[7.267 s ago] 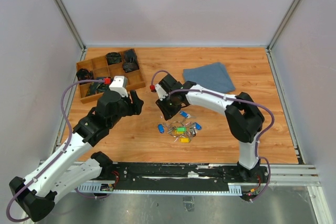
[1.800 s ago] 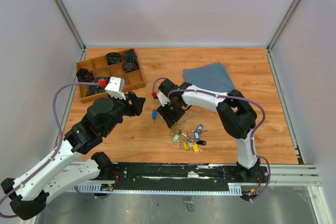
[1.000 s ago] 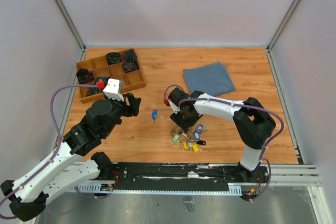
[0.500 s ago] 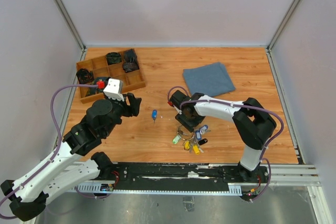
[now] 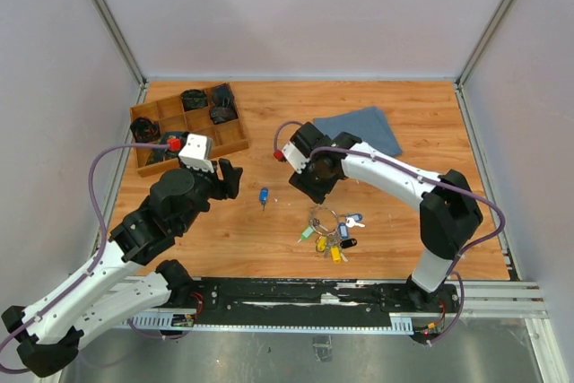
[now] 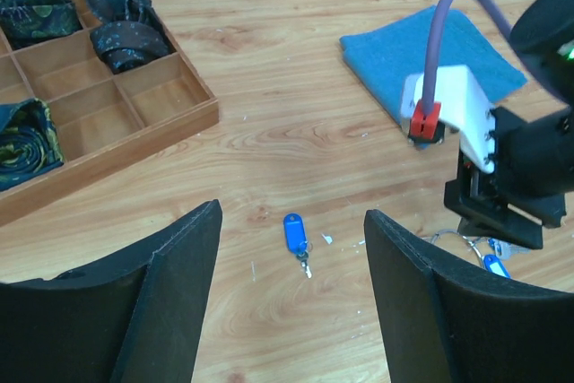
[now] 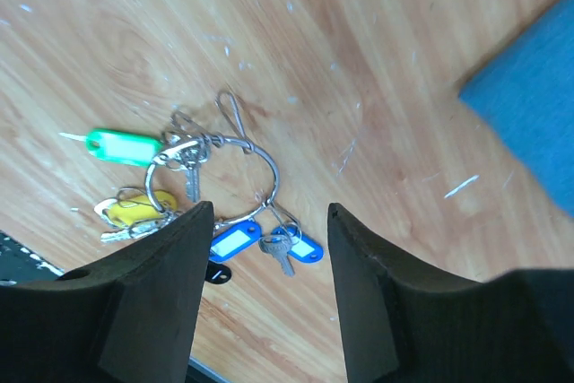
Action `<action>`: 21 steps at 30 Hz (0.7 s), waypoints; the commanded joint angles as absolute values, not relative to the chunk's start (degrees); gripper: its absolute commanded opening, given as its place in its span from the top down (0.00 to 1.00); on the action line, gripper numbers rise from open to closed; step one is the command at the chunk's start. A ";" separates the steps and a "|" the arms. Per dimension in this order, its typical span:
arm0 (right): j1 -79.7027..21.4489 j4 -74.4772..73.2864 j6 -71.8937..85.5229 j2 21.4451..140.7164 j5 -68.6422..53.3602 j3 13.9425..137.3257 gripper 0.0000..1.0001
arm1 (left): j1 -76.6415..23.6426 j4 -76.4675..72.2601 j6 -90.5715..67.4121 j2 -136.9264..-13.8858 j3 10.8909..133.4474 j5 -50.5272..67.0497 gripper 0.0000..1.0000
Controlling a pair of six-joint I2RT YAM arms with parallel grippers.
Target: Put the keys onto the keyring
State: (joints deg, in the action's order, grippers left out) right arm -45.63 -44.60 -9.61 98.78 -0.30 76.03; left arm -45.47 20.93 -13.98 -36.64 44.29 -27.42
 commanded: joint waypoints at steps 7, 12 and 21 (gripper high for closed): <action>-45.35 -59.04 -8.72 111.65 -12.76 95.92 0.47 | -45.53 20.48 -13.80 -37.00 44.21 -29.00 0.30; -45.17 -60.49 -6.42 118.98 -13.84 100.62 0.48 | -45.53 20.56 -13.80 -36.87 44.21 -29.16 0.30; -44.11 -60.51 -4.76 123.05 -10.86 100.29 0.45 | -45.53 20.70 -13.89 -36.36 44.03 -29.27 0.30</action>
State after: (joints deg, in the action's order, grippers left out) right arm -45.21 -58.19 -6.22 122.58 -12.91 99.11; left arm -45.47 21.19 -13.98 -36.95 44.29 -28.23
